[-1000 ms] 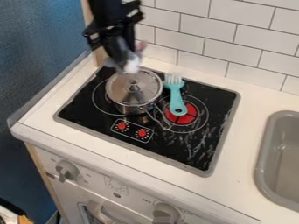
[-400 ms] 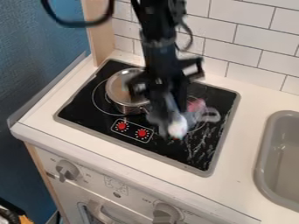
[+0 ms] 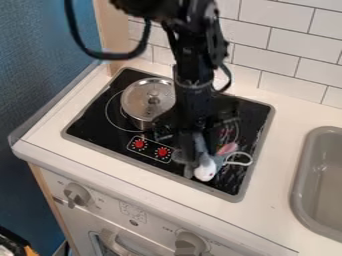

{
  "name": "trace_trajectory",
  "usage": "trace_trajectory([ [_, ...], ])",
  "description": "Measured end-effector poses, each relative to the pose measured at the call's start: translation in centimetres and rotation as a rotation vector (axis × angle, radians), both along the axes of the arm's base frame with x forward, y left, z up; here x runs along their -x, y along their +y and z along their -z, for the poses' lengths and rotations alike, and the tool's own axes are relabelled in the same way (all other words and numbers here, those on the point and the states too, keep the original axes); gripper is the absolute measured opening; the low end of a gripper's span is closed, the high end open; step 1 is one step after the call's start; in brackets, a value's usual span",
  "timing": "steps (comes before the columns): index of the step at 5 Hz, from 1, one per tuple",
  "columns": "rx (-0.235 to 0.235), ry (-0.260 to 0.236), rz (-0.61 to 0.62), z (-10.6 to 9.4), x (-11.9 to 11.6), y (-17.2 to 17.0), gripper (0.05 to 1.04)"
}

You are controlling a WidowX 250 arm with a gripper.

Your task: Moved the toy to the bottom right side of the burner

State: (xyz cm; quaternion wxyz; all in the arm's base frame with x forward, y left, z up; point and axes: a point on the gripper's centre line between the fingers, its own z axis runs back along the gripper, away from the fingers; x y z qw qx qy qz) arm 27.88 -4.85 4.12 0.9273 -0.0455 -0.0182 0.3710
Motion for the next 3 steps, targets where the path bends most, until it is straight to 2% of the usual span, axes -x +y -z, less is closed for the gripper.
trace_trajectory([
  [1,0.003,0.026,-0.011,0.93,-0.16,-0.24,0.361],
  [2,-0.004,0.029,0.001,0.91,-0.53,-0.94,0.409],
  [3,-0.004,0.037,-0.005,0.61,-0.63,-1.02,0.716],
])
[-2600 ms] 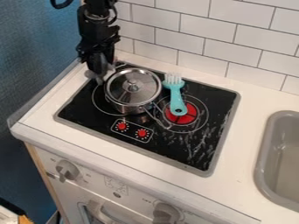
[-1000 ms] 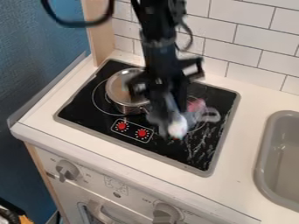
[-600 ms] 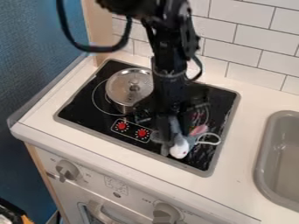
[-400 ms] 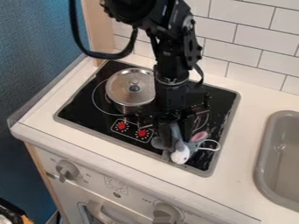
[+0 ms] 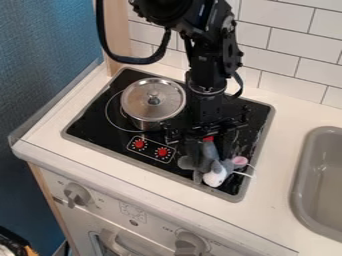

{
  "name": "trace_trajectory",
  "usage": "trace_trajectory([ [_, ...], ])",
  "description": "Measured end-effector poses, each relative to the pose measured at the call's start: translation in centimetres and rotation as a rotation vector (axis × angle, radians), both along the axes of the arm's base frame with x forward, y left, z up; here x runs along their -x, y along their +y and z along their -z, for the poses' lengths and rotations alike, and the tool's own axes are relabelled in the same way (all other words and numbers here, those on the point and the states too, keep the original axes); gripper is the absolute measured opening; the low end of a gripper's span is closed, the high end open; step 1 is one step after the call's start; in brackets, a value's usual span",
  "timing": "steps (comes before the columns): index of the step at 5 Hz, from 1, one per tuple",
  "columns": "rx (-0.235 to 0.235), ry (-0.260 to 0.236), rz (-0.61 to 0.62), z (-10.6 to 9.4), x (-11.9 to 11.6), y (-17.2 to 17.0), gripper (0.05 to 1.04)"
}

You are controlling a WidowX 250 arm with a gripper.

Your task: Moved the toy to the bottom right side of the burner

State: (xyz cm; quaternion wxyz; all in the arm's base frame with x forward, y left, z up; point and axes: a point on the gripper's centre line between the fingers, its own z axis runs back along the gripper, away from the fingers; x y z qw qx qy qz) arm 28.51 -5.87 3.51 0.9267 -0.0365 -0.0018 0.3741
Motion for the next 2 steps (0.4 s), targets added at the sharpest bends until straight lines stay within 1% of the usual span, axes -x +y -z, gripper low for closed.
trace_trajectory([
  [1,0.001,0.002,-0.021,-0.24,-0.25,0.40,0.976],
  [2,0.010,0.000,-0.030,-0.79,-0.37,0.55,1.003],
])
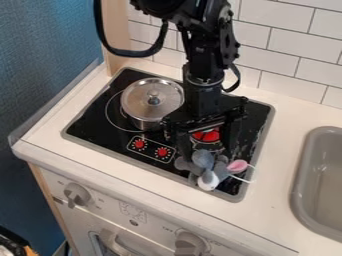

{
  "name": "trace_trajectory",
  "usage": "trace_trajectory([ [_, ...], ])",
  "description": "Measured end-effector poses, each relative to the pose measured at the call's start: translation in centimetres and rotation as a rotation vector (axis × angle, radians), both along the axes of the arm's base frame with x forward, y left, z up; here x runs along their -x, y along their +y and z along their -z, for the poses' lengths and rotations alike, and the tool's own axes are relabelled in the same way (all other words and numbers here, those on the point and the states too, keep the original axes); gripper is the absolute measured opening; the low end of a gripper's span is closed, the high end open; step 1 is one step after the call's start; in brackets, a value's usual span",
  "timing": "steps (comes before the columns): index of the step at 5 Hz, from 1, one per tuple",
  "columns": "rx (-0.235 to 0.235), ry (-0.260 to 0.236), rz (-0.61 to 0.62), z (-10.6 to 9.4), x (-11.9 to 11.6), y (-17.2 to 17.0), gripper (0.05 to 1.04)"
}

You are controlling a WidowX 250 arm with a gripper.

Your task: Moved the toy to the bottom right side of the burner

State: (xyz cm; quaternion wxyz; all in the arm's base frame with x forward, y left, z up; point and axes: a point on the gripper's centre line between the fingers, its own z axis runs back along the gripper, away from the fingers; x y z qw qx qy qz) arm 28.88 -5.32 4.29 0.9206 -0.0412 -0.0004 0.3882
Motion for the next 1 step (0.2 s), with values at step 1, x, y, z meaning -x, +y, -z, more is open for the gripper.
trace_trajectory([
  [1,-0.009,-0.026,-0.004,-2.07,-0.45,0.45,1.001],
])
